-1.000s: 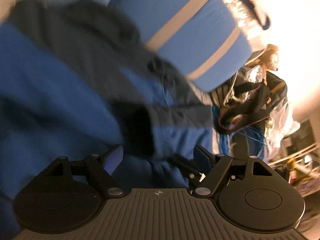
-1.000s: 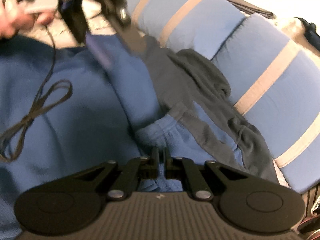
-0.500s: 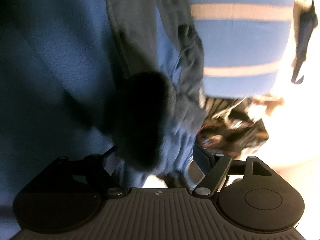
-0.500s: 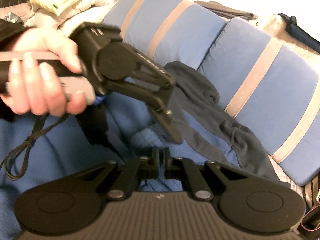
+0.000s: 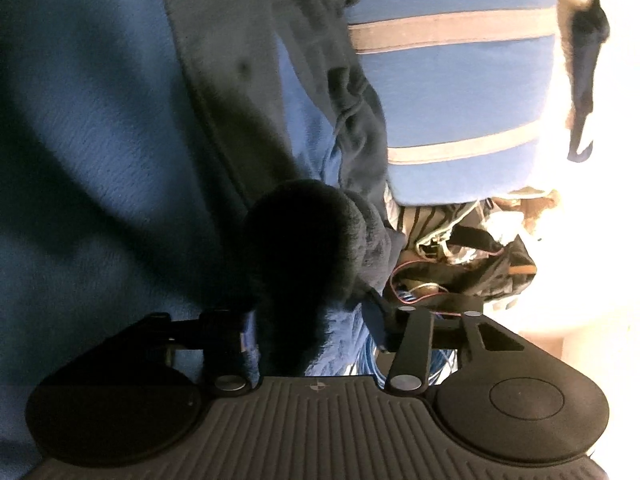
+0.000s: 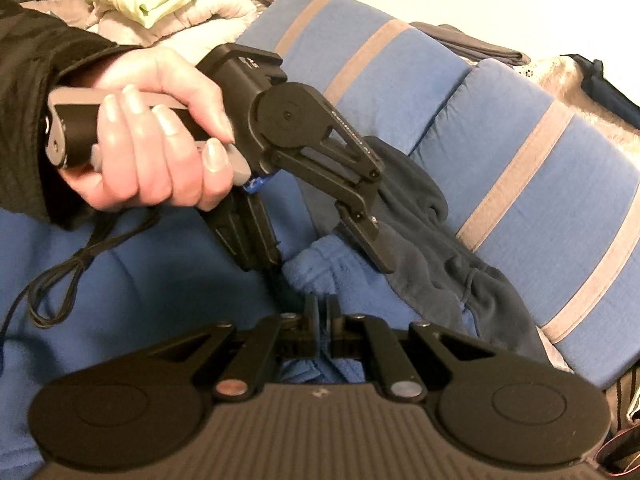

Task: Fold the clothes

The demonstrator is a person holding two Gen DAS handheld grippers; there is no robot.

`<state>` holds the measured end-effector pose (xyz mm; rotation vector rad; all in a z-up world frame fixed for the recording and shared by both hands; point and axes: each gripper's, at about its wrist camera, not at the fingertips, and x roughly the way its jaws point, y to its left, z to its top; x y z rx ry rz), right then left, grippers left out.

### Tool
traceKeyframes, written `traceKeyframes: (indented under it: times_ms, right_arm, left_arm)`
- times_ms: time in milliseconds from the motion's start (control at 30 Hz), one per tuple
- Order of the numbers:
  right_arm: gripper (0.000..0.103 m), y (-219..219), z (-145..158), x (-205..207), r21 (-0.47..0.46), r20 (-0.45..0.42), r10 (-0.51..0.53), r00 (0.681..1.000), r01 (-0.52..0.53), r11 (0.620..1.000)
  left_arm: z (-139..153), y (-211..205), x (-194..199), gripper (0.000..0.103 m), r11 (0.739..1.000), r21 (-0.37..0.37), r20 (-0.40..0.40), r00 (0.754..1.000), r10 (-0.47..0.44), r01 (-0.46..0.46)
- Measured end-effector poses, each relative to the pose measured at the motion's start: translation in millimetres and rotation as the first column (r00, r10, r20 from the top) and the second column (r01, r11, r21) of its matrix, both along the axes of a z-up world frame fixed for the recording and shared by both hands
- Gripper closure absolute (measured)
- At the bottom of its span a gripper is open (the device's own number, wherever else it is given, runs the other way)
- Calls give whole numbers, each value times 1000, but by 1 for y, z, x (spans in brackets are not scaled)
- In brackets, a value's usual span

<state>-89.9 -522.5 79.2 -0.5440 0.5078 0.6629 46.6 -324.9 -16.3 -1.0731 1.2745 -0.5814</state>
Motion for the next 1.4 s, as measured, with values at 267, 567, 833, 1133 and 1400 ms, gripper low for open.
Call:
traceKeyframes:
  times_ms: [267, 567, 833, 1133, 1400]
  right_arm:
    - [100, -2, 1, -1, 12, 9, -15, 1000, 15, 1000]
    - [51, 0, 6, -7, -31, 91, -56, 994, 59, 998]
    - [14, -13, -1, -7, -100, 149, -127, 981, 143, 985]
    - [0, -35, -11, 1, -110, 156, -235, 959, 253, 961]
    - [0, -60, -23, 15, -93, 102, -346, 933, 355, 930]
  left_arm:
    - [16, 8, -4, 85, 998, 45, 72, 996, -49, 45]
    - [42, 7, -5, 91, 998, 50, 151, 987, -47, 40]
    - [70, 8, -5, 92, 999, 23, 226, 973, -47, 43]
    - [125, 18, -1, 93, 1000, -11, 328, 945, -8, 13]
    - [177, 34, 4, 93, 996, -86, 395, 916, 64, -32]
